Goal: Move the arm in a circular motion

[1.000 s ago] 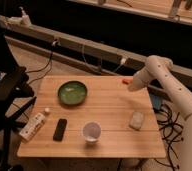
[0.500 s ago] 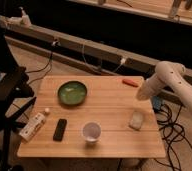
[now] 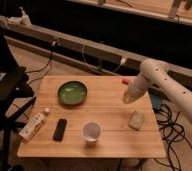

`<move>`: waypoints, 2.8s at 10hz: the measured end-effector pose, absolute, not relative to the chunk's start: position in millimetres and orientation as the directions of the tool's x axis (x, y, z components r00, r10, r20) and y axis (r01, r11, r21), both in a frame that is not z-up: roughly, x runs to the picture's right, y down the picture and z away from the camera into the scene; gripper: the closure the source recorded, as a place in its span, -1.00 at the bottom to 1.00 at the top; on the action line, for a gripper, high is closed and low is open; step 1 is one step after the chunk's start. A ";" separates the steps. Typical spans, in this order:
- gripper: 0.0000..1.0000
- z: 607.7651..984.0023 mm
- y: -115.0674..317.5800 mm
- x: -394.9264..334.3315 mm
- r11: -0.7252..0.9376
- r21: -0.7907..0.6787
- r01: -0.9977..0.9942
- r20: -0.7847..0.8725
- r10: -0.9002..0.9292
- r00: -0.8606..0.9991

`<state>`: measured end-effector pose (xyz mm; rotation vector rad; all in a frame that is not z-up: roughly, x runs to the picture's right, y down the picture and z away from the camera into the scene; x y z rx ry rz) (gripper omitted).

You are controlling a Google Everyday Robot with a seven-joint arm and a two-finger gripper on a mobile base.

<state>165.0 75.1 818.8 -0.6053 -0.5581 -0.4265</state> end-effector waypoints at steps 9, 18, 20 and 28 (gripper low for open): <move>1.00 897.7 -14.5 12.4 0.674 -0.161 0.721 0.781 -0.359 0.511; 1.00 917.2 -38.7 99.3 0.753 -0.235 0.615 0.660 -0.341 0.669; 1.00 909.5 -35.5 121.5 0.773 -0.257 0.580 0.620 -0.329 0.713; 0.58 836.5 29.4 244.4 0.830 -0.324 0.455 0.484 -0.267 0.833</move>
